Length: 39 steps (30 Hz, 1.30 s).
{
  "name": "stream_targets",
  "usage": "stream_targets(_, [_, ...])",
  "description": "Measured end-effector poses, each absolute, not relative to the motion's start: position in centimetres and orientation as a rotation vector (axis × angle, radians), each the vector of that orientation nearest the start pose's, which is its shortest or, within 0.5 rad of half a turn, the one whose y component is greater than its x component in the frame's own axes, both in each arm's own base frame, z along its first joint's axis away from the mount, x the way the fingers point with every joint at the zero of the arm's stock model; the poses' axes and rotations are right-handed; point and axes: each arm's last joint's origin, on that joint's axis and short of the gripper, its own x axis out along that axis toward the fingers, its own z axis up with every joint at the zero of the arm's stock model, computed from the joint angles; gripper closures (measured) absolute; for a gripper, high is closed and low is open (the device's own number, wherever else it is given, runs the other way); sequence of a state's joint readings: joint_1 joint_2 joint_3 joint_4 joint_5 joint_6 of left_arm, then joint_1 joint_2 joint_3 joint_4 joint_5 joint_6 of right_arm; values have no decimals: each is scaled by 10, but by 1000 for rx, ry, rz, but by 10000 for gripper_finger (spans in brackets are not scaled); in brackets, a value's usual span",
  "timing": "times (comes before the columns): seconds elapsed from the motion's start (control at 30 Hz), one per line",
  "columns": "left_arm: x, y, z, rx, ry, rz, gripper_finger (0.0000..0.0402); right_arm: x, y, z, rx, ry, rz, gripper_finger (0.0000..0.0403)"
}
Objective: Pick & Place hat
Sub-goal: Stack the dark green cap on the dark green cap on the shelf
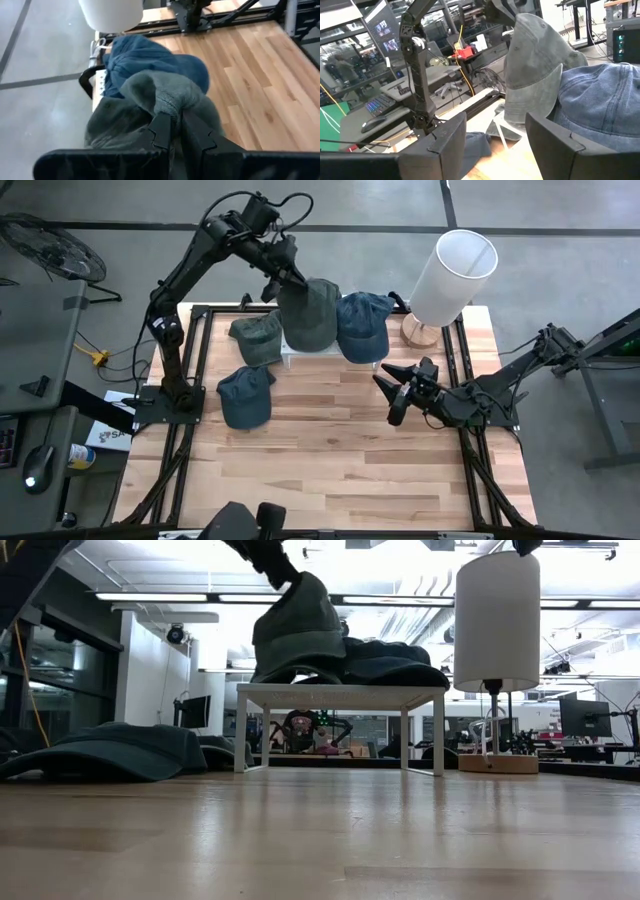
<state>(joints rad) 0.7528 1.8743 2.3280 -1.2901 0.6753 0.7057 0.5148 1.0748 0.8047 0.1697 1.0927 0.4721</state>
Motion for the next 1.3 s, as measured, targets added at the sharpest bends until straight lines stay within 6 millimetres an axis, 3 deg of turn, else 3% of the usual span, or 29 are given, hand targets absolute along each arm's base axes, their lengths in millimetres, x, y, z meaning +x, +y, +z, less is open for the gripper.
stream_targets(0.73, [282,245,445,181,645,34,381,210,89,319,379,-61,-583,206])
stream_targets(1.0, [292,257,426,149,732,94,348,210,89,319,375,-56,-584,206])
stream_targets(1.3, [302,267,408,113,780,96,341,210,89,319,375,-55,-582,206])
